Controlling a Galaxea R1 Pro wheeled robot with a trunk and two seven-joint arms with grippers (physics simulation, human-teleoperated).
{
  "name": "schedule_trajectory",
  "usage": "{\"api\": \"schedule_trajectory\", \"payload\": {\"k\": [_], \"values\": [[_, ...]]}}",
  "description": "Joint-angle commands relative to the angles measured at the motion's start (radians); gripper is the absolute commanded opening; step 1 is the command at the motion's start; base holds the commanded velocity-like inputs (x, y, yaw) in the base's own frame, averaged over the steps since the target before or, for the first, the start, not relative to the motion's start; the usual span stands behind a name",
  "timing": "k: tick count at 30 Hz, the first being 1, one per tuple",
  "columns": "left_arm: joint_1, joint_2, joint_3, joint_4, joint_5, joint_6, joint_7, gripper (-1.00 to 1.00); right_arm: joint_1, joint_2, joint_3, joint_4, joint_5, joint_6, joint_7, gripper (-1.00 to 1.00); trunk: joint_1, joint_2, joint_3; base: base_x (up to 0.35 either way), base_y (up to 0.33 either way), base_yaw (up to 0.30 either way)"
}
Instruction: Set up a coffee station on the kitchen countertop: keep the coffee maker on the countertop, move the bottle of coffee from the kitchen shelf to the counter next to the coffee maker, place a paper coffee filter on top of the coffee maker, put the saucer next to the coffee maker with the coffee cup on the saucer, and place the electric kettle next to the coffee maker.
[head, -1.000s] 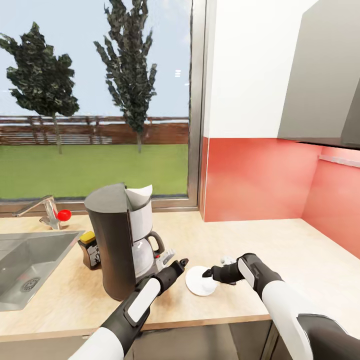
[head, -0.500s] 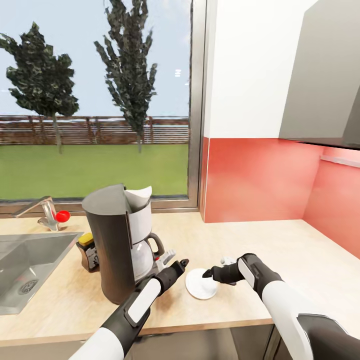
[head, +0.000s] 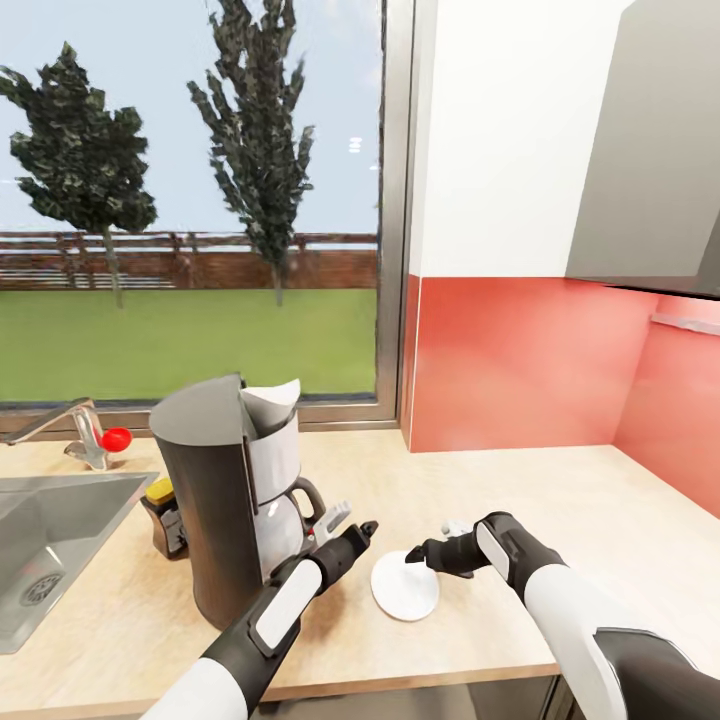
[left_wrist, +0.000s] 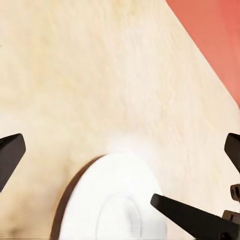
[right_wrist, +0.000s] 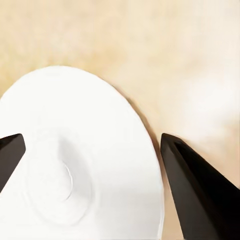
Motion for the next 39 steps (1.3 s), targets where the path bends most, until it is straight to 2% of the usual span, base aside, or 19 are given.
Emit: {"api": "schedule_trajectory", "payload": {"k": [1,4,5,6,8,10,14,27,31,39], "values": [[0.001,0.0,-0.001,-0.002,0.008,0.003,0.007,1.0,0.0,0.0,-0.004,0.001,-0.003,0.006,-0.004,1.0,0.001,-0.001,-0.002,0.007,0.0,0.0],[0.002,0.0,0.0,-0.001,0.008,0.005,0.008,1.0,0.001,-0.001,-0.004,0.009,-0.003,0.006,0.017,1.0,0.001,-0.001,-0.002,0.002,0.0,0.0],[0.002,0.0,0.0,-0.001,0.009,0.005,0.008,1.0,0.001,-0.001,-0.004,0.01,-0.003,0.006,0.038,1.0,0.001,-0.001,-0.002,0.0,0.0,0.0],[0.003,0.0,0.0,-0.001,0.019,0.006,0.009,1.0,0.002,-0.002,-0.004,0.012,0.005,0.006,0.097,1.0,0.001,-0.001,-0.002,0.0,0.0,0.0],[0.003,0.0,-0.001,-0.001,0.042,0.008,0.01,1.0,0.003,-0.004,-0.004,0.012,0.058,0.006,0.128,1.0,0.001,-0.001,-0.002,0.0,0.0,0.0],[0.004,0.0,-0.001,-0.001,0.048,0.008,0.01,1.0,0.003,-0.004,-0.004,0.013,0.08,0.005,0.133,1.0,0.001,-0.001,-0.002,0.0,0.0,0.0],[0.004,0.0,-0.002,-0.001,0.051,0.01,0.01,1.0,0.003,-0.005,-0.004,0.013,0.095,0.005,0.137,1.0,0.001,-0.001,-0.002,0.0,0.0,0.0],[0.004,0.0,-0.002,-0.003,0.054,0.01,0.012,1.0,0.003,-0.005,-0.004,0.013,0.096,0.005,0.137,1.0,0.001,-0.001,-0.002,0.0,0.0,0.0],[0.007,0.0,-0.002,-0.003,0.074,0.011,0.013,1.0,0.003,-0.004,-0.004,0.013,0.096,0.005,0.137,1.0,0.001,-0.001,-0.002,0.0,0.0,0.0],[0.009,0.0,-0.002,-0.003,0.079,0.012,0.014,1.0,0.003,-0.004,-0.004,0.013,0.096,0.005,0.137,1.0,0.001,-0.001,-0.002,0.0,0.0,0.0]]}}
